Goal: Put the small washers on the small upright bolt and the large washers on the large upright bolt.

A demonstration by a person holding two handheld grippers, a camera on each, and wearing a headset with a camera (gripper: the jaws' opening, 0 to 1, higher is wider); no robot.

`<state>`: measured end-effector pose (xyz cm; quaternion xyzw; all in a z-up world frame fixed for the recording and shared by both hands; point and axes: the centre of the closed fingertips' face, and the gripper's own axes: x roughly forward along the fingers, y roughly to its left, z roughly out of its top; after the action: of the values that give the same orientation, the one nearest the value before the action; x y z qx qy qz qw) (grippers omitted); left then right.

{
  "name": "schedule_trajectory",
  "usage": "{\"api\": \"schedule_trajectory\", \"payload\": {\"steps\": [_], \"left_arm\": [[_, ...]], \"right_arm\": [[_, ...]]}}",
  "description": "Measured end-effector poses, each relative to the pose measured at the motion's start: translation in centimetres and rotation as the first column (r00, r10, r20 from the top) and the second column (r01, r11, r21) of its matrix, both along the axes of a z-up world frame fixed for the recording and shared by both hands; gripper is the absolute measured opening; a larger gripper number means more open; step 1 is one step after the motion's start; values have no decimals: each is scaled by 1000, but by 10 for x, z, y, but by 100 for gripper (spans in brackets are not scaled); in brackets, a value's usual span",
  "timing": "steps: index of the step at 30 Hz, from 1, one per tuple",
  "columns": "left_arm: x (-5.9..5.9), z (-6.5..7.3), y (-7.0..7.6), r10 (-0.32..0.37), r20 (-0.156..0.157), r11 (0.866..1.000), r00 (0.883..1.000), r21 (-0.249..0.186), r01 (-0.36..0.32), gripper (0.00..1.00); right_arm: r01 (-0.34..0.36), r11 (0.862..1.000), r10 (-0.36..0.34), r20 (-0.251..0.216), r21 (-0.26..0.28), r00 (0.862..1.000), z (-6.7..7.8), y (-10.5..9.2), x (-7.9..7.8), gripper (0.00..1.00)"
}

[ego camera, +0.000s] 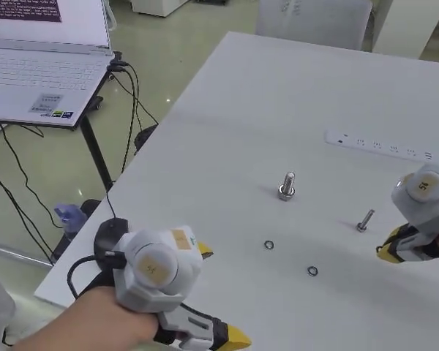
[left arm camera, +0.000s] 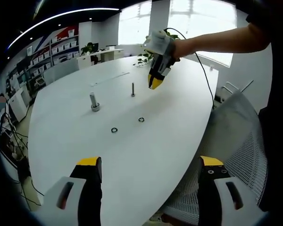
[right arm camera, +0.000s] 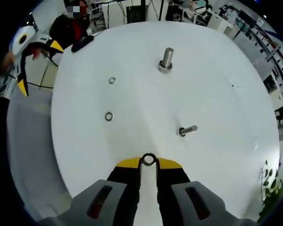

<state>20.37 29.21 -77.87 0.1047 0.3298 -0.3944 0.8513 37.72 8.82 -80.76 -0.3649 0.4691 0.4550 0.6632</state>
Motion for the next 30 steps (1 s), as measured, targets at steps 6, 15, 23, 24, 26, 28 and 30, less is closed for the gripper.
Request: {"api": "schedule_trajectory", "payload": {"steps": [6,15,23,24,26,28,30], "left_arm": [[3,2,1,1,6,1000,1000,-2,-1,83],[4,0,1,1,-2,1000,1000,-1,-1,83],[7,-2,2,-1,-6,1000,1000,1,1,83],[7,-2,2,-1,-6,1000,1000,0,1,83],[8,-1,2,-4,-1,1000,1000,-1,4,83],[9,-1,2,-3,-3,1000,1000,-3,3,83],[10,-2,3,-6,-5,1000,1000,2,6,83]], "right_arm": [[18,1000,-18,10,5,1000,6,-1,21,12],[25,1000,-25,28,15,999,11,2,47,12],[17,1000,-18,39,15,999,6,9,61,12],[17,1000,-18,38,16,999,6,9,62,12],[17,1000,-18,37,19,999,5,11,64,12],[17,1000,-17,35,18,999,4,12,66,12],[12,1000,-13,33,13,999,2,12,68,12]]}}
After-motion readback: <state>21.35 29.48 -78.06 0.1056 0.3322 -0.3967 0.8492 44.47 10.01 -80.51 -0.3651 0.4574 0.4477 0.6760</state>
